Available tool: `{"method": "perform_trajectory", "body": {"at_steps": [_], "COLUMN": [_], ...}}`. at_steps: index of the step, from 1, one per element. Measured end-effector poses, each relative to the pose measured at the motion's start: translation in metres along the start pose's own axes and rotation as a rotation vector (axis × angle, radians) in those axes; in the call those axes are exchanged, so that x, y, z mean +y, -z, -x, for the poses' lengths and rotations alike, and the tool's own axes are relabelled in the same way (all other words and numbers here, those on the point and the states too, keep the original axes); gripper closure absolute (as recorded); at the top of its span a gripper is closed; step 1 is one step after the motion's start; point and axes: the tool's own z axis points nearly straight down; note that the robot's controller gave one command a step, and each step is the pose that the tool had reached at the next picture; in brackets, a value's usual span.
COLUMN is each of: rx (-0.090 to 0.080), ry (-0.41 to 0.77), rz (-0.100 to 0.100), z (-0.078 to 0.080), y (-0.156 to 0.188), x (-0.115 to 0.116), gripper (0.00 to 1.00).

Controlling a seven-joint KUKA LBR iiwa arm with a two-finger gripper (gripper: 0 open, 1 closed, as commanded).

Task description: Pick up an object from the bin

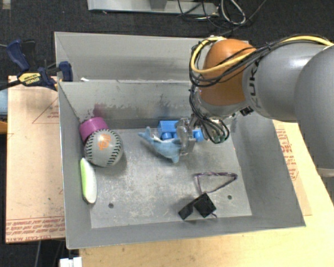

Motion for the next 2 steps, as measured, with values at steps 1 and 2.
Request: {"method": "perform_trajectory", "body": {"at_steps": [1,2], "rx": [-0.008,-0.009], "ry": [0.000,0.000], "rz": [-0.001,-0.001], "z": [0.003,0.003], "y": [0.019,0.035], "x": [0.000,0.000], "gripper": [1.00,1.00]}}
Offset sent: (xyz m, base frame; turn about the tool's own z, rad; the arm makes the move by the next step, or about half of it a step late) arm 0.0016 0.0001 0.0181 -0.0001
